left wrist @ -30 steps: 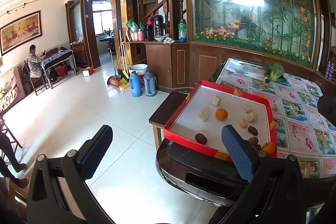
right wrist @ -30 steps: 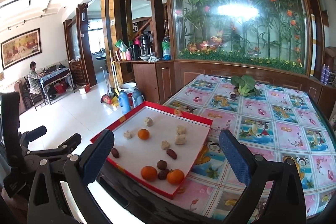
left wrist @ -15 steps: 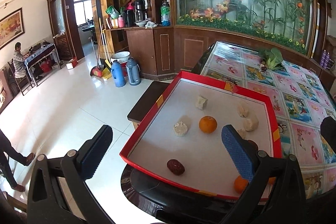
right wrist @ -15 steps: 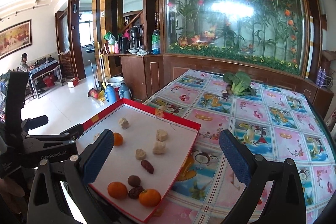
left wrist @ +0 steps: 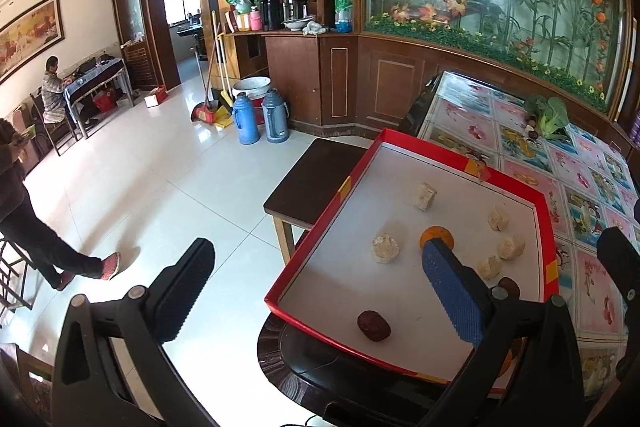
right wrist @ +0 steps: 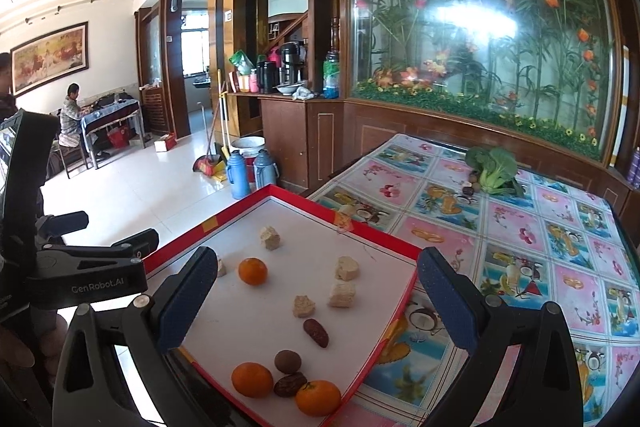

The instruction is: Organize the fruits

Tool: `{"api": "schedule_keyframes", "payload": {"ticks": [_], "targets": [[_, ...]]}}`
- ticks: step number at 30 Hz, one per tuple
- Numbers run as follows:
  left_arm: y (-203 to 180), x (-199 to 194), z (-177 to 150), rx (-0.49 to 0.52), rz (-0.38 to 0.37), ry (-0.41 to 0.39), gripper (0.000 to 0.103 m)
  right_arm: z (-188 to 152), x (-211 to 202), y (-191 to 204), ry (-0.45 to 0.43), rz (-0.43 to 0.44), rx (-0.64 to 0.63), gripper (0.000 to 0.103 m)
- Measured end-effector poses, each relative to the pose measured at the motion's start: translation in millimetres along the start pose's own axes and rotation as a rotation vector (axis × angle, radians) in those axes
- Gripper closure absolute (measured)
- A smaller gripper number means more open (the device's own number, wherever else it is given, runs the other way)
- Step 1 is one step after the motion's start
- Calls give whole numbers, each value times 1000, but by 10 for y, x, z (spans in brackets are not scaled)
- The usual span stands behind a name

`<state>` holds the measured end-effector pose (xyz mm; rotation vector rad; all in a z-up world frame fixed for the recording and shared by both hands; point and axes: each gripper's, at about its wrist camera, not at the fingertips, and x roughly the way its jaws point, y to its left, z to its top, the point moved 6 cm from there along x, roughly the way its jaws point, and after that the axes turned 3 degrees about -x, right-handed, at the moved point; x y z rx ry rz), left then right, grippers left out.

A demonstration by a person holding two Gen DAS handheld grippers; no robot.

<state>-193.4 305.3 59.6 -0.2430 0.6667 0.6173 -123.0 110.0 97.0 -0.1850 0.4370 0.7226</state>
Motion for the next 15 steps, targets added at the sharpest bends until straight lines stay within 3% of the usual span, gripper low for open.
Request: {"api": "schedule_keyframes", "payload": {"ticks": [7,15], "targets": [[-58,-255,47,1,57,-26,0,-54,-287,-167,-40,10,-10,3],[-475,-678,125,39,39,-76,0,-70,-579,-473,-78,12,17,3]]}}
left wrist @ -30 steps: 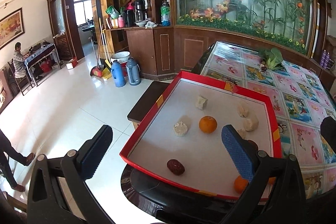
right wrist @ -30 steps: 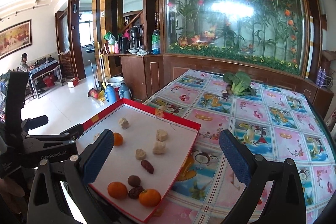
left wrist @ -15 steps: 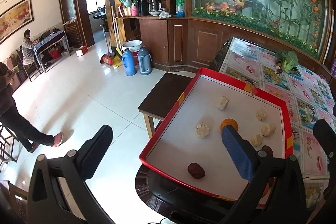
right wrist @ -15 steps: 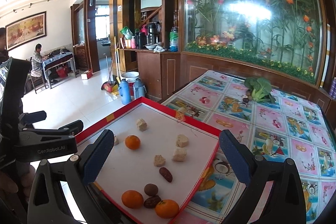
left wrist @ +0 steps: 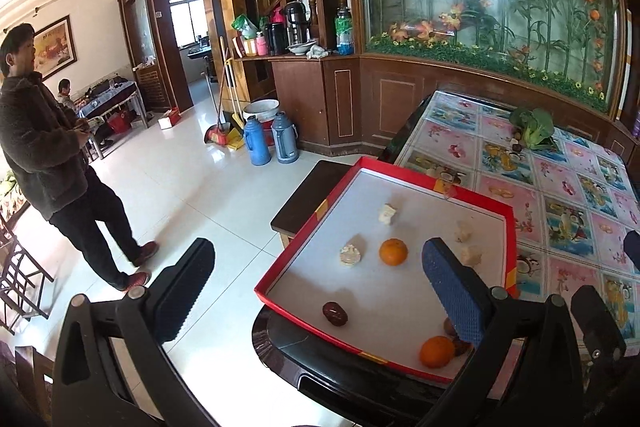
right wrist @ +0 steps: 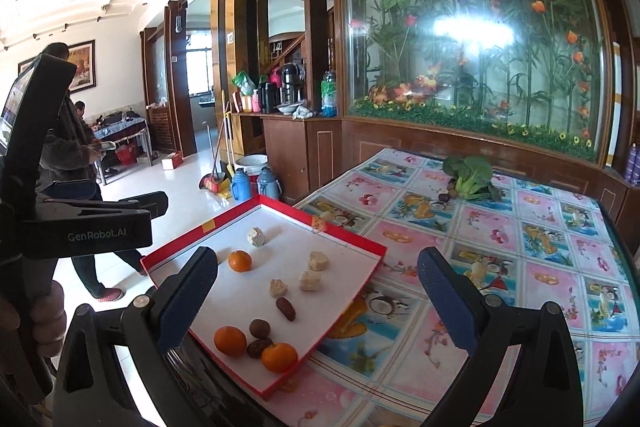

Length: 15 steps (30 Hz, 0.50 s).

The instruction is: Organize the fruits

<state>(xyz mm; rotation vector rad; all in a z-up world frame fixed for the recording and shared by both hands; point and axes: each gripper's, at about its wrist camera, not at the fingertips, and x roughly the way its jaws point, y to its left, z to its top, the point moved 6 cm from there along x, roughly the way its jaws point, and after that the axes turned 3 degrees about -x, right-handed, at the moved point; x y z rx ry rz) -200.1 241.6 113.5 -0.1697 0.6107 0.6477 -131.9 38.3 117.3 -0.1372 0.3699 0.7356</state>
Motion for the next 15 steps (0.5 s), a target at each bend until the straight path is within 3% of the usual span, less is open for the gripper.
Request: {"api": "schedule_keyframes", "payload": {"ticks": [7,15], "targets": [[-299,-228,74,25,-43,-36,0,24,-127,-169,-40,-23,53,1],[-439,-233,44,48,-89,-42,0,35,-80,-52,-27,-40,26,1]]}}
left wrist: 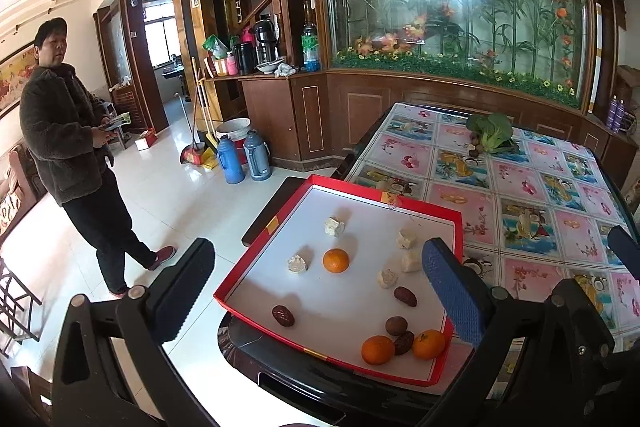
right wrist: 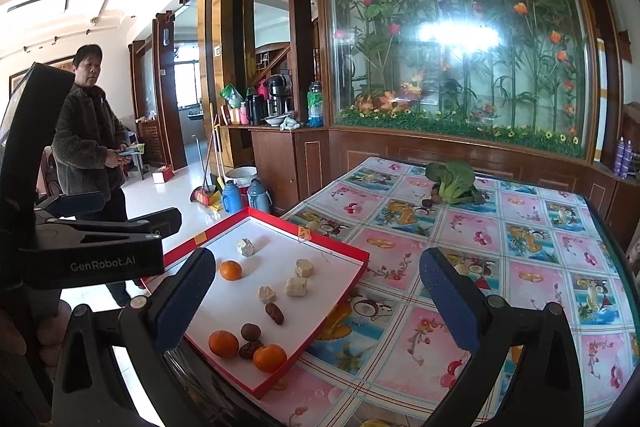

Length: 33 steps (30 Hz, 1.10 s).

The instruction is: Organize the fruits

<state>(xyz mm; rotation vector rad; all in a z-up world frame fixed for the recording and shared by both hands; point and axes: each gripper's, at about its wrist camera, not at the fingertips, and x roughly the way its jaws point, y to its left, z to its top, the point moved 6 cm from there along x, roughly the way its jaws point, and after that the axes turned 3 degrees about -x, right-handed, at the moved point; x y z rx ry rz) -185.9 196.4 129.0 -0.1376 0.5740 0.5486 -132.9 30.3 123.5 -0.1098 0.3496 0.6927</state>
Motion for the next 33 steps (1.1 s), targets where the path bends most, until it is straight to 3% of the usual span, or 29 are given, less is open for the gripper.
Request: {"api": "schedule_keyframes", "payload": {"ticks": [11,21,33], "targets": [[89,-47,-30,20,-28,-24,0,56,37,153,-2,-25,2,1],[288,-96,-32,-21,-29,-30,0,107,-86,273,-14,-16,-9,1],[367,-428,-30,-40,-31,-79,0,133,-266,340,-61,-14,-18,1]]}}
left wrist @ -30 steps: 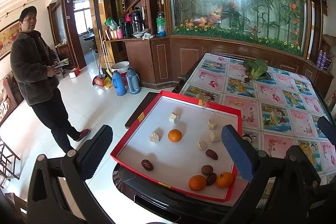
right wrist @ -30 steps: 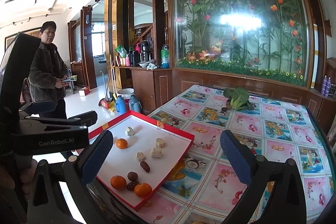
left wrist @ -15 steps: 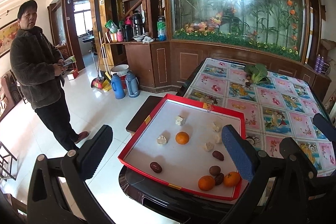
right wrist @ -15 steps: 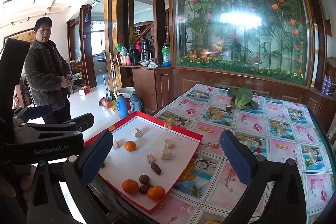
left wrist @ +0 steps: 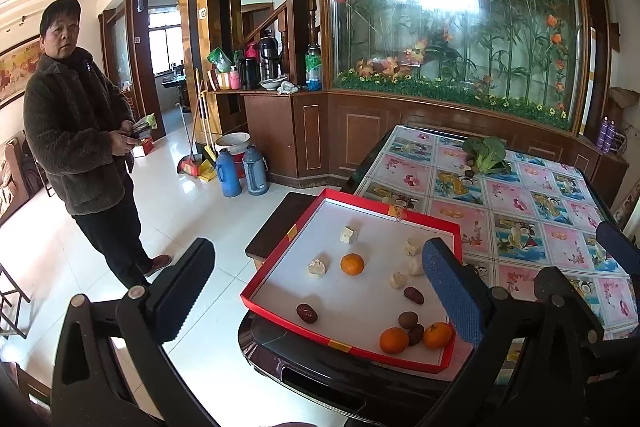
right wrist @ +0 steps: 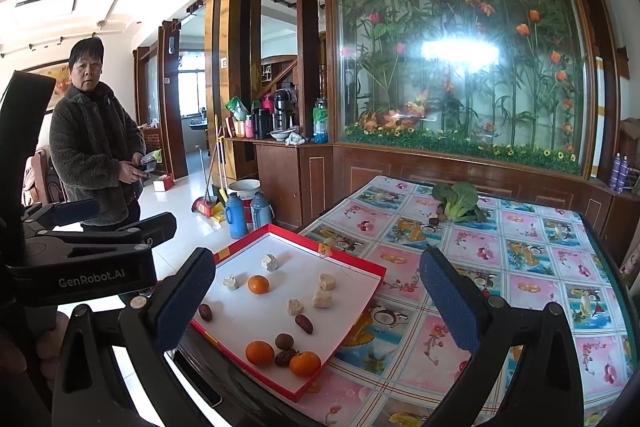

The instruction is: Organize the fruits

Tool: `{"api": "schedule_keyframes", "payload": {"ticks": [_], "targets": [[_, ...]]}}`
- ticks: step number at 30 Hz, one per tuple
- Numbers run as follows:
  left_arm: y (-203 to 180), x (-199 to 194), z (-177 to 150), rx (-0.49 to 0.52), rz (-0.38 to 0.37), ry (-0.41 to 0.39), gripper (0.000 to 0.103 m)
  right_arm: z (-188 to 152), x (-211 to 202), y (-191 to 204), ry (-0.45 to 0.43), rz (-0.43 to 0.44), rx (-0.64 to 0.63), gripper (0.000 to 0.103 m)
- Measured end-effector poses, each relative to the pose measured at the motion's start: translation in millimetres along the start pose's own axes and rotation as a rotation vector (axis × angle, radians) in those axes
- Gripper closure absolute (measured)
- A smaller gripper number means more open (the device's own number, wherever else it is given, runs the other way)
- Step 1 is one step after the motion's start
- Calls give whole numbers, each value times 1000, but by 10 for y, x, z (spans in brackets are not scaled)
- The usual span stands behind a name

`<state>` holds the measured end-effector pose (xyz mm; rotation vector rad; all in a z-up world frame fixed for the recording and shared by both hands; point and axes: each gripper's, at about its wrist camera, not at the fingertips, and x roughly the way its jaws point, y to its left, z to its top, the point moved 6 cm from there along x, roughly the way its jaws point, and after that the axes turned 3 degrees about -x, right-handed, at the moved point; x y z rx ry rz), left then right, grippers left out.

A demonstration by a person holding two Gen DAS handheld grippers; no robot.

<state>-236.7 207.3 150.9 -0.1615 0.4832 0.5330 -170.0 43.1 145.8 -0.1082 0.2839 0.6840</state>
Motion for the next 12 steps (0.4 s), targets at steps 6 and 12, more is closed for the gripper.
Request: {"api": "schedule_keyframes", "payload": {"ticks": [6,12], "targets": [[-16,-10,-2,13,-1,-2,0,13,141,29,7,15,-2,1],[-49,186,58,21,24,2,0,34,401,-79,23,46,22,1]]}}
